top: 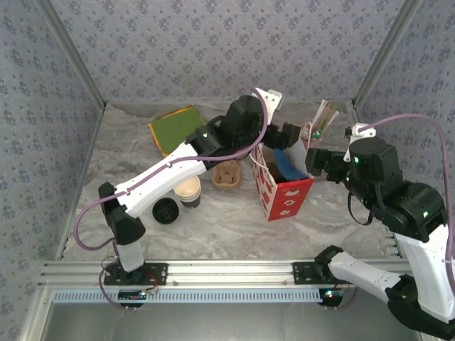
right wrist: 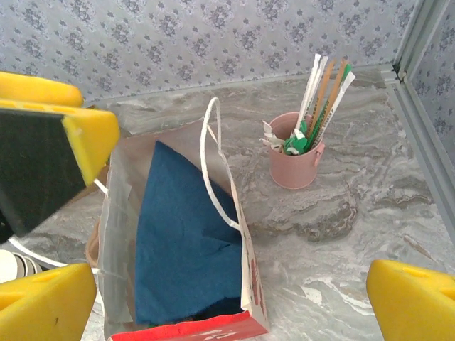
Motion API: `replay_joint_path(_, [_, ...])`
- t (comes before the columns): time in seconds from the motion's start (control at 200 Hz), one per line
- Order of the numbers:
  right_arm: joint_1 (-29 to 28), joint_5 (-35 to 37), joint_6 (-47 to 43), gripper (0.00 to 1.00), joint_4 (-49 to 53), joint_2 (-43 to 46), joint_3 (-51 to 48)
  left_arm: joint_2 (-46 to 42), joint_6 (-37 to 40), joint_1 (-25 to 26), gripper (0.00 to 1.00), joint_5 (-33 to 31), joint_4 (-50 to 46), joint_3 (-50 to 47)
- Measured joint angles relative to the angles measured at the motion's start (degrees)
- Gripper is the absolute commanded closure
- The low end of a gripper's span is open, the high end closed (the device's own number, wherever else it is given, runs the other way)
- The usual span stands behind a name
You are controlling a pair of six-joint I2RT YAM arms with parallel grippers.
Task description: Pack the takeout coffee
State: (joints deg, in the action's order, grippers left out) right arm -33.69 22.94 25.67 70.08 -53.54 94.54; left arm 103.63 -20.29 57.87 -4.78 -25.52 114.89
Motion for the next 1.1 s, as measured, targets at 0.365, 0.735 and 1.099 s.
replay_joint_path(0.365, [8.09, -3.91, -0.02, 0.00, -1.27, -0.90, -3.91, 1.27, 0.50, -1.40, 0.00, -4.83, -9.18, 5.57])
replay_joint_path(0.735, [29.07, -10.38, 0.98, 0.00, -10.51, 0.13, -22.40, -22.77, -2.34, -17.25, 0.00, -17.70, -15.06, -21.24])
replay_joint_path(1.099, [36.35, -10.88, -2.36, 0.00, -30.56, -0.79, -43.23, -45.68, -1.38, -41.68, 0.00, -21.90, -11.91, -53.42])
